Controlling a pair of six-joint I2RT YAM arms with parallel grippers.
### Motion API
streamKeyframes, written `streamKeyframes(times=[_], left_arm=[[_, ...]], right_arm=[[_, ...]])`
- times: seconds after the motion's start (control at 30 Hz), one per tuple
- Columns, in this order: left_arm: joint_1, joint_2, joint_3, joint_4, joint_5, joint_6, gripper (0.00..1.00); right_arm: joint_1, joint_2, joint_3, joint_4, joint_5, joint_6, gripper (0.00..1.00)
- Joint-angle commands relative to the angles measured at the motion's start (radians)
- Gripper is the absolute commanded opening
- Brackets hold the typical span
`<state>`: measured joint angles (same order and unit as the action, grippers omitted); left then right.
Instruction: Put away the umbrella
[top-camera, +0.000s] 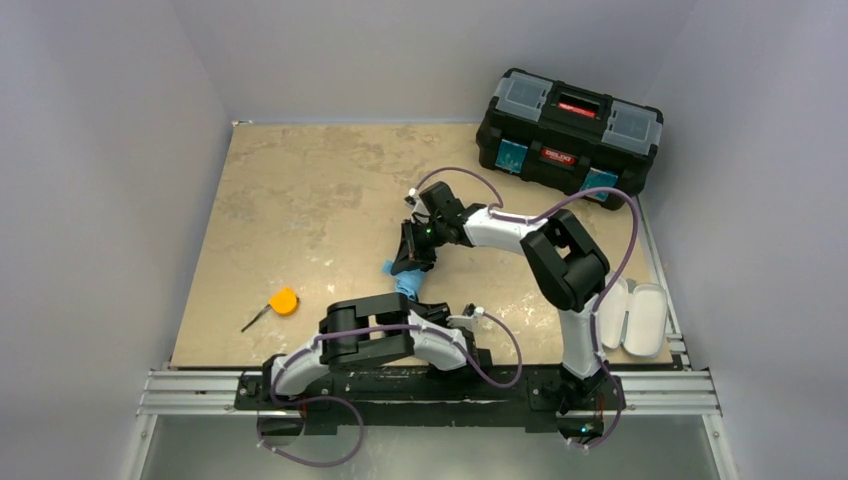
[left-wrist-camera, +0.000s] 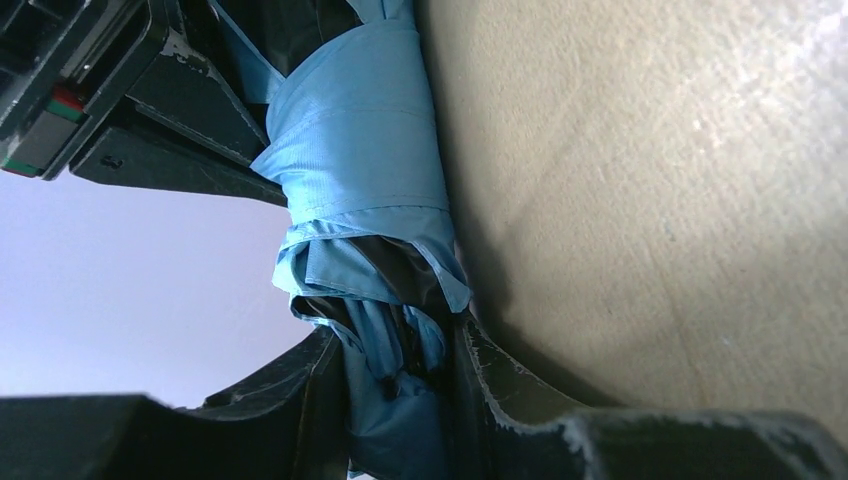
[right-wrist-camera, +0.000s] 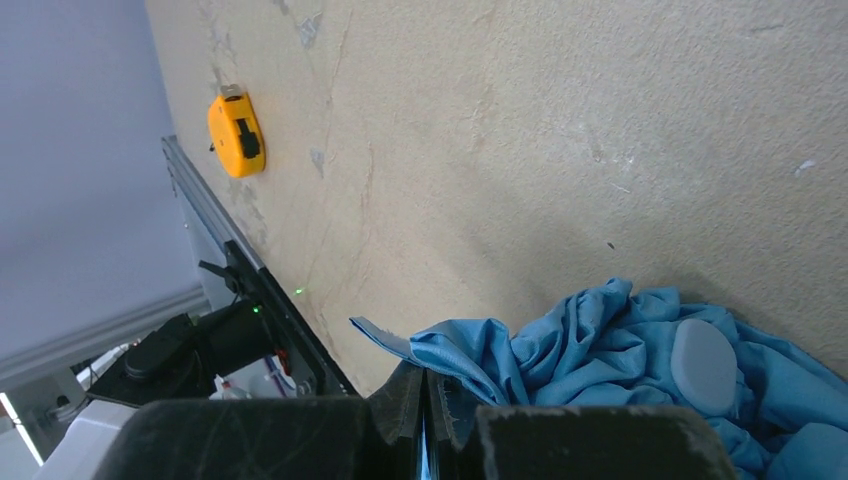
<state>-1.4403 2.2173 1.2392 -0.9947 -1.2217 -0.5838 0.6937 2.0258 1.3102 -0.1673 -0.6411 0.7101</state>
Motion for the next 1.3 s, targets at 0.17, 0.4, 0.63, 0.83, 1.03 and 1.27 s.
streamKeyframes(times=[0.17,0.4,0.63,0.83,1.03,1.27], left_arm=[[-0.072,0.104,0.067,0.114,0.183,-0.029,0.00],[-0.072,0.091,0.073,0.131,0.272,0.004,0.10],[-0.069,0.023,0.012,0.230,0.413,0.057,0.46],[-0.060,-0.076,-0.004,0.265,0.534,0.085,0.77],[-0.015,-0.267,-0.048,0.292,0.611,0.059,0.80],[0.046,-0.550,-0.117,0.297,0.616,-0.020,0.81]], right_arm=[[0.010,0.002,0.006,0.073,0.209,-0.092,0.00],[0.003,-0.042,-0.252,0.228,0.207,-0.077,0.00],[0.003,-0.065,-0.411,0.382,0.196,-0.042,0.00],[-0.008,-0.067,-0.487,0.479,0.178,-0.024,0.00],[-0.013,-0.075,-0.510,0.515,0.163,-0.022,0.00],[-0.019,-0.087,-0.515,0.518,0.157,-0.030,0.00]])
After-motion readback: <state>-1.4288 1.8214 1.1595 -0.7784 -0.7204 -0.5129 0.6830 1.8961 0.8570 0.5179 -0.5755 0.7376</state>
